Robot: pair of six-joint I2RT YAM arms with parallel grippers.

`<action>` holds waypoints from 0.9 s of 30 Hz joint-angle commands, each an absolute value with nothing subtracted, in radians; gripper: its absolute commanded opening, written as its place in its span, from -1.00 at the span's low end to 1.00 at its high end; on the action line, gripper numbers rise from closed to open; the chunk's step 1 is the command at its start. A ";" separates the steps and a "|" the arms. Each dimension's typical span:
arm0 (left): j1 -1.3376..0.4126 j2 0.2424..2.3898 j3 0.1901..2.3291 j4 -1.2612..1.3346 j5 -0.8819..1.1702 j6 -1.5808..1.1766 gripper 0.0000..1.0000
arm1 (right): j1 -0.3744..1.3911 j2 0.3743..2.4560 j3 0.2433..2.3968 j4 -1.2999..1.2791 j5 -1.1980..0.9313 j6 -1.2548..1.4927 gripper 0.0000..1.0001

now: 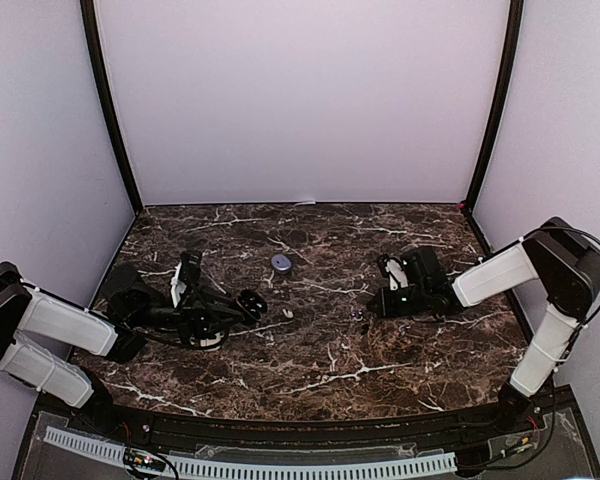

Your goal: Insert the wireless bluetooth earbuds into the charging case

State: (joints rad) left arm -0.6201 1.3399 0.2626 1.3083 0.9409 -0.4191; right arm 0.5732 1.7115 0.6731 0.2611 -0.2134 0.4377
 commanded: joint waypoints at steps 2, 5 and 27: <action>-0.621 1.315 0.259 1.320 0.940 -0.410 -0.53 | 0.567 1.754 0.683 0.255 -0.308 0.405 -1.00; -0.621 1.312 0.259 1.315 0.941 -0.408 -0.53 | 0.568 1.754 0.675 0.260 -0.332 0.403 -1.00; -0.621 1.306 0.265 1.309 0.947 -0.413 -0.53 | 0.569 1.621 0.533 0.245 -0.446 0.402 -1.00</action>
